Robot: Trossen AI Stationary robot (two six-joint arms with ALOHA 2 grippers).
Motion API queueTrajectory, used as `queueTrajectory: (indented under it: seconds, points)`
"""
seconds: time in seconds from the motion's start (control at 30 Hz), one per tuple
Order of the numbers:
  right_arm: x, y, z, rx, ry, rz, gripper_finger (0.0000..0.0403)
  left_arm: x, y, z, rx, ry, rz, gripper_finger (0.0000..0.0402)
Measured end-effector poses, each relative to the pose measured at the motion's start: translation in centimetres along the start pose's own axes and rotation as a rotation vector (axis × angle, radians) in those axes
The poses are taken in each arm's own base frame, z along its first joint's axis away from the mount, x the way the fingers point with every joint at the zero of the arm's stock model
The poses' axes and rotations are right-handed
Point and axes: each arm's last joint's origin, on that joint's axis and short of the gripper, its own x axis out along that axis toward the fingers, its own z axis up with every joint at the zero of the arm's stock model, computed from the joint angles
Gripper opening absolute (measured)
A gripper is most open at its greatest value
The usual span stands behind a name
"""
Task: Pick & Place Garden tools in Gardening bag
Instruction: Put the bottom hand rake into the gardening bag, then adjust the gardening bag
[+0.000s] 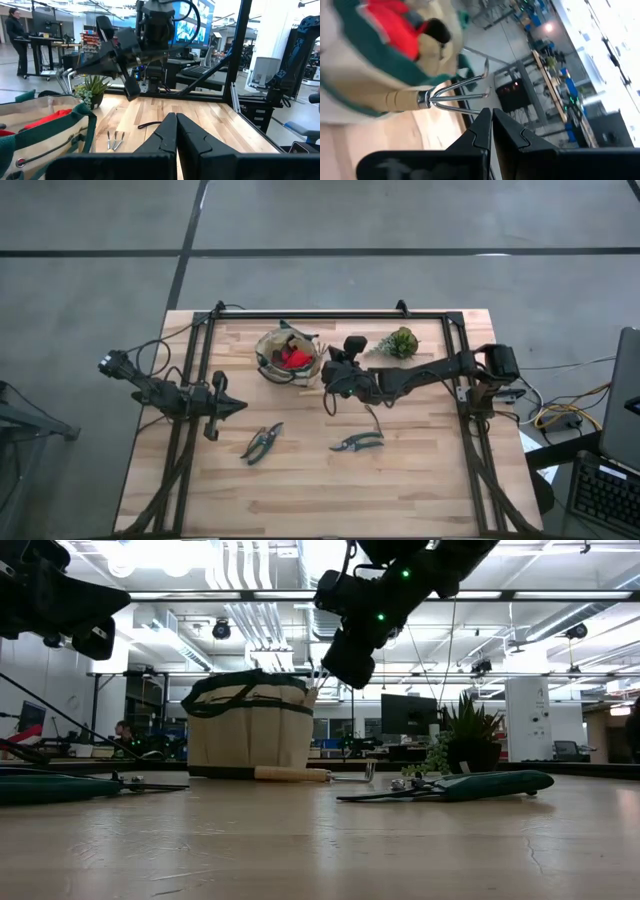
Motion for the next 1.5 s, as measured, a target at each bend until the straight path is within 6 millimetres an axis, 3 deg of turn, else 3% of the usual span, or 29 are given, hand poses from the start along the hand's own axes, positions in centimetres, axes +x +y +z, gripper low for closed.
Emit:
queueTrajectory:
  seconds: [0.47, 0.7, 1.07, 1.5]
  points:
    - [-1.0, 2.3, -1.2, -0.151, -0.148, 0.134, 0.0008, 0.0, 0.0, 0.0, -0.001, 0.0, -0.001, 0.0005]
    - [-1.0, 2.4, -1.4, -0.154, -0.145, 0.14, 0.0008, 0.0, 0.0, 0.0, 0.0, 0.0, 0.0, 0.0005]
    - [-2.4, 2.2, 1.0, -0.164, -0.252, 0.192, 0.0011, 0.0, 0.0, 0.0, 0.0, 0.0, 0.0, 0.0005]
    - [-3.1, 2.6, 1.7, -0.122, -0.314, 0.299, 0.0119, 0.0, 0.0, 0.0, 0.0, 0.0, 0.0, 0.0005]
